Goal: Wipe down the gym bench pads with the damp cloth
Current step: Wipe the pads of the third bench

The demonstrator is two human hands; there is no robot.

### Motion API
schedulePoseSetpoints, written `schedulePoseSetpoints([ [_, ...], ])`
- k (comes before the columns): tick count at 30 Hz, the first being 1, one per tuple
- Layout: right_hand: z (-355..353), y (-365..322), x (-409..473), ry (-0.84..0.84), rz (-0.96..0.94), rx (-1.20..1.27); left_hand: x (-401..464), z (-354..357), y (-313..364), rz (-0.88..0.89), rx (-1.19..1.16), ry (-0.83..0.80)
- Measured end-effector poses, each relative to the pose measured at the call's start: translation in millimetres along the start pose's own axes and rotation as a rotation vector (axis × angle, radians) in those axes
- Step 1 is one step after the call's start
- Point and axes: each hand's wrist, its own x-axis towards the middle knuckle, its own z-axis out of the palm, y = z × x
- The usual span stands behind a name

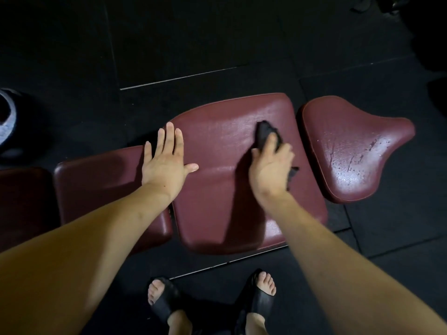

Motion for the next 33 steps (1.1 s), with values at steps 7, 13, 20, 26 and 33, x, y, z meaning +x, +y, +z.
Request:
schedulePoseSetpoints([
  [7, -11.4, 12.7, -17.0, -0.087, -0.522, 0.046, -38.2, 10.4, 7.0, 0.046, -0.118, 0.141],
  [13, -17.3, 91.4, 20.3, -0.106, 0.128, -0.005, -56.1, 20.7, 44.2, 0.053, -0.199, 0.162],
  [20, -16.2, -16.4, -72.3, -0.139, -0.448, 0.098, -57.5, 34.0, 51.1, 0.002, -0.310, 0.189],
  [26, -19.1, 85.6, 0.7, -0.037, -0.327, 0.011, -70.3, 33.6, 40.9, 0.032, -0.324, 0.167],
  [33, -17.8, 73.7, -3.7, -0.047, 0.131, 0.006, -69.9, 33.6, 38.8, 0.048, -0.334, 0.129],
])
